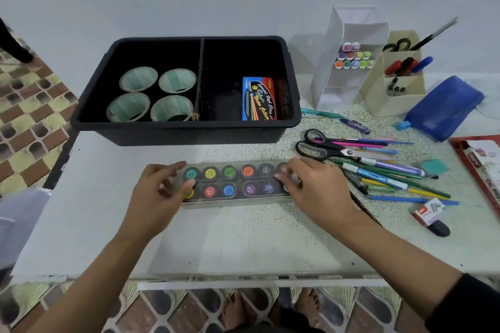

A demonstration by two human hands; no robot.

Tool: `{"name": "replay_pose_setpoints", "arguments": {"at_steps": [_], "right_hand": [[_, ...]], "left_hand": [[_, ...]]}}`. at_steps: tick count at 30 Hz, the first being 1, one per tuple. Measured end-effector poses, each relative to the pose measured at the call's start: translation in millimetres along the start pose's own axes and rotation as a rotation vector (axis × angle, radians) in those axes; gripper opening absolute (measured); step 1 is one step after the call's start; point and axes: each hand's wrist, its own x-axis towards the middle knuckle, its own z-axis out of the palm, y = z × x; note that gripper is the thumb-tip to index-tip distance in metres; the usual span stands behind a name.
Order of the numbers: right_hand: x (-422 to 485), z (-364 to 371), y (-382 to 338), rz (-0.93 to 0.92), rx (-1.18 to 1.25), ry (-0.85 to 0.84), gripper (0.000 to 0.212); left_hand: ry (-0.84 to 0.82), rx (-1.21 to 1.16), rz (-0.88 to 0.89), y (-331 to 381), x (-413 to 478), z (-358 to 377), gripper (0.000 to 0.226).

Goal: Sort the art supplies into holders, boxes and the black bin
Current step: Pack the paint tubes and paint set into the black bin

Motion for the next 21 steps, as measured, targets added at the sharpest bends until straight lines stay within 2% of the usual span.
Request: {"name": "replay_pose_setpoints", "arguments": {"at_steps": [2,4,6,9,11,13,16,17,19,21], "right_hand": [[2,4,-1,-0.046,-0.073,-0.006,0.016],[3,6,-1,-0.088,-0.126,-0.026,0.017],[3,3,0,-0.098,-0.121,-0.055,0.02],[2,-5,0,0.156,0.014,-0.218,0.041],[2,-6,3,0.387,0.131,-0.324,0.068],[5,-7,4,0.494,0.186,-0.428,0.081],[10,-10,2,0.643,0.384,-0.574,0.06],[11,-11,1,0.678,0.425,-0.589,0.061],[11,-12,0,0.699,0.434,-0.568,0.066],[9,-12,-4,0.687,0.497,-0.481,0.062]], "left_hand": [[-0.064,0.05,0.054,-4,4,-2,0.043],[-0.103,0.163,0.226,-3,6,-4,0.039],[-0.218,0.284,0.361,4,13,-5,0.053],[-0.403,0.417,0.449,23,29,-5,0.077],[-0.495,0.499,0.5,33,39,-4,0.086],[-0.596,0.518,0.516,40,46,0,0.091],[-0.604,0.49,0.524,47,52,9,0.082],[-0.597,0.496,0.519,49,53,11,0.078],[-0.605,0.521,0.499,57,52,14,0.07],[-0.589,0.553,0.505,64,49,14,0.072]]}}
